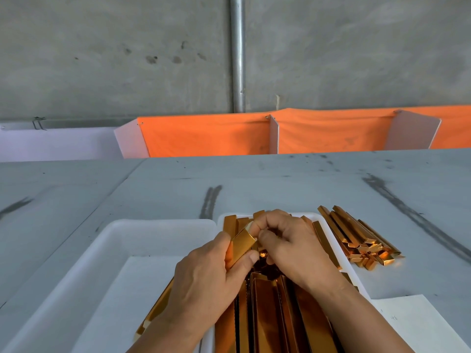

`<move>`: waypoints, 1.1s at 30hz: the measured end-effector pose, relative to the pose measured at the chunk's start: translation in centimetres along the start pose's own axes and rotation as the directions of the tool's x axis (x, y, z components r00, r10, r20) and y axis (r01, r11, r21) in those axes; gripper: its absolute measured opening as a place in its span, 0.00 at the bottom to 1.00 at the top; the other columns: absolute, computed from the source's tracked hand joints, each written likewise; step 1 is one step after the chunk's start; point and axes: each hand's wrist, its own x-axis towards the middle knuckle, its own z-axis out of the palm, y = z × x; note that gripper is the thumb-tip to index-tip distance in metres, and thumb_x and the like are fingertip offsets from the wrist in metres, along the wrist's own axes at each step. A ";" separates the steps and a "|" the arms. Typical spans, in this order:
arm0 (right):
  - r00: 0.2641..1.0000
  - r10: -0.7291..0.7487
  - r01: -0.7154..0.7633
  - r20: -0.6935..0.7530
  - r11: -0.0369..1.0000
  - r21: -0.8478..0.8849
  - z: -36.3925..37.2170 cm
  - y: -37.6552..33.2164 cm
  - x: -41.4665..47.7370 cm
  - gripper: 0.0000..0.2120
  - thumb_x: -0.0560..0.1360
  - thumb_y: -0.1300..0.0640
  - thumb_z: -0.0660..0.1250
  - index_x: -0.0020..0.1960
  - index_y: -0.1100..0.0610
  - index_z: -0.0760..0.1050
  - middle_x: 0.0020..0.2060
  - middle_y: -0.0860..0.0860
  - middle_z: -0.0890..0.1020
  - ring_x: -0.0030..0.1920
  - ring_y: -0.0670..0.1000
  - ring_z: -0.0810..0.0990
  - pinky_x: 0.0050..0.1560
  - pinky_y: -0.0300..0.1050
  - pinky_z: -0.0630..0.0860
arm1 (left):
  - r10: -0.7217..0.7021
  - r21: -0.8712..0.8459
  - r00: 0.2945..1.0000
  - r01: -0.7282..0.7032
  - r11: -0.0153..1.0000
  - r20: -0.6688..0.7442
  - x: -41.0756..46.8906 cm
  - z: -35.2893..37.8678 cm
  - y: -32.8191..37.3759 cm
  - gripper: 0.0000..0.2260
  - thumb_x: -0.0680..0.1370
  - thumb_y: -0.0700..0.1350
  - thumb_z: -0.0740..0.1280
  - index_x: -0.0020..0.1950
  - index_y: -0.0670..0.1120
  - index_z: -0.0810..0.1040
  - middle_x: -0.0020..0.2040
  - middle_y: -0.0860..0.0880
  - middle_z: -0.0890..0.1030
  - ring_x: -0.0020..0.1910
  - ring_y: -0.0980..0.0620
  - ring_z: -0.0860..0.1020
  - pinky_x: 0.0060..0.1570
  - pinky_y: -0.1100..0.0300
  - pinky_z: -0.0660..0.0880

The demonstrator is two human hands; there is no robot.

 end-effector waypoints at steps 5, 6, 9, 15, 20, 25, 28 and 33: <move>0.998 -0.057 0.057 -0.006 0.997 0.044 0.0 0.1 -0.1 0.13 0.77 0.57 0.70 0.46 0.37 0.80 0.40 0.40 0.81 0.36 0.42 0.79 0.36 0.35 0.77 | 0.010 0.018 1.000 -0.010 1.000 0.004 -0.1 0.0 -0.2 0.30 0.67 0.81 0.42 0.36 0.56 0.61 0.27 0.55 0.70 0.26 0.58 0.72 0.27 0.70 0.65; 0.998 -0.066 0.066 -0.018 0.998 0.003 0.0 0.1 -0.1 0.11 0.76 0.56 0.71 0.45 0.38 0.81 0.40 0.39 0.80 0.38 0.42 0.79 0.37 0.34 0.76 | 0.010 0.017 1.000 -0.010 1.000 0.008 -0.1 0.0 -0.2 0.30 0.67 0.81 0.42 0.36 0.55 0.61 0.28 0.55 0.70 0.27 0.58 0.72 0.27 0.70 0.64; 0.990 -0.111 0.104 -0.089 0.992 -0.076 0.1 0.1 -0.2 0.11 0.75 0.56 0.73 0.42 0.39 0.81 0.42 0.39 0.79 0.44 0.41 0.79 0.42 0.32 0.76 | 0.010 0.006 1.000 -0.010 1.000 0.010 -0.1 -0.2 -0.2 0.30 0.66 0.81 0.40 0.38 0.55 0.61 0.29 0.54 0.70 0.27 0.58 0.71 0.28 0.70 0.62; 0.994 -0.068 0.066 -0.081 0.998 -0.020 0.2 -0.3 -0.3 0.09 0.76 0.56 0.71 0.44 0.42 0.82 0.46 0.39 0.82 0.43 0.40 0.80 0.41 0.33 0.77 | 0.024 -0.067 1.000 -0.024 0.997 -0.005 -0.1 -0.5 0.2 0.25 0.69 0.78 0.40 0.46 0.59 0.60 0.30 0.55 0.71 0.30 0.60 0.74 0.30 0.71 0.64; 0.999 0.035 -0.035 0.005 0.969 0.244 0.5 -0.9 -0.7 0.09 0.78 0.55 0.69 0.47 0.43 0.85 0.52 0.37 0.83 0.30 0.43 0.81 0.35 0.36 0.78 | -0.010 -0.052 0.999 0.008 0.999 -0.034 0.0 -0.7 0.2 0.23 0.71 0.75 0.42 0.41 0.56 0.59 0.29 0.54 0.68 0.28 0.57 0.70 0.29 0.68 0.60; 0.989 0.073 -0.109 0.127 0.945 0.309 0.8 -1.0 -0.7 0.09 0.78 0.54 0.68 0.53 0.42 0.85 0.53 0.42 0.85 0.28 0.47 0.80 0.44 0.39 0.80 | -0.060 -0.078 0.997 0.056 0.995 -0.044 0.1 -0.8 0.3 0.21 0.72 0.73 0.42 0.41 0.57 0.58 0.29 0.52 0.70 0.27 0.56 0.70 0.28 0.67 0.62; 0.980 0.071 -0.126 0.187 0.945 0.303 0.8 -1.0 -0.7 0.10 0.79 0.53 0.67 0.56 0.42 0.83 0.47 0.46 0.87 0.30 0.48 0.80 0.45 0.39 0.80 | -0.074 -0.120 0.996 0.068 0.990 -0.042 0.0 -0.8 0.5 0.20 0.72 0.71 0.41 0.43 0.57 0.57 0.30 0.52 0.72 0.27 0.57 0.72 0.27 0.68 0.63; 0.971 0.079 -0.148 0.224 0.940 0.309 0.9 -0.9 -0.7 0.12 0.79 0.53 0.67 0.61 0.42 0.81 0.54 0.45 0.85 0.33 0.49 0.82 0.46 0.40 0.79 | -0.070 -0.154 0.996 0.059 0.986 -0.064 0.0 -0.9 0.6 0.18 0.73 0.70 0.43 0.42 0.57 0.60 0.28 0.53 0.69 0.25 0.57 0.69 0.26 0.68 0.61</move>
